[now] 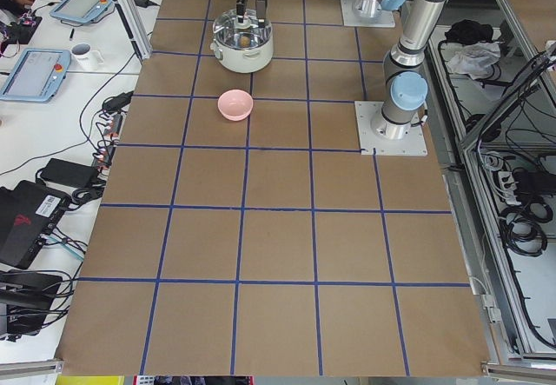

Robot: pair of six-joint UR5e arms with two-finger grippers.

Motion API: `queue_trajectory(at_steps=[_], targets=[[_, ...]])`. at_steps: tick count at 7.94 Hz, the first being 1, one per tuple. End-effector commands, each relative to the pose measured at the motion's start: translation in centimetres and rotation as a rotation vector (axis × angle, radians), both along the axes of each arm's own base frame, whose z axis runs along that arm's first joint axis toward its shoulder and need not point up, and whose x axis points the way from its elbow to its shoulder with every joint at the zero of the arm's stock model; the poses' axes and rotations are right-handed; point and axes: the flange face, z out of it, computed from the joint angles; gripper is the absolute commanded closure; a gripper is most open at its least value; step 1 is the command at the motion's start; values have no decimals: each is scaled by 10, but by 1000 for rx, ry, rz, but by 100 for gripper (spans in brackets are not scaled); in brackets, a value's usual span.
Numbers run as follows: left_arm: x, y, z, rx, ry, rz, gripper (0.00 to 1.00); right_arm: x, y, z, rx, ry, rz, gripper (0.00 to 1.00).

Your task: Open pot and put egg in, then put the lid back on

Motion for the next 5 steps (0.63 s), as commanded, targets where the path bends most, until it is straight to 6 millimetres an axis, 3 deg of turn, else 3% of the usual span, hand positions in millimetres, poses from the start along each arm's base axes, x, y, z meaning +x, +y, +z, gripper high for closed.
queue_trajectory(at_steps=[1,2,3,5], targets=[[0,0,0,0,0,0,0,-1,-1,2,-5,4,2,22],[0,0,0,0,0,0,0,-13,-7,11,-15,-6,-3,17],[0,0,0,0,0,0,0,-51,-16,34,-29,-7,-9,6],[0,0,0,0,0,0,0,-144,-8,88,3,39,112,1]])
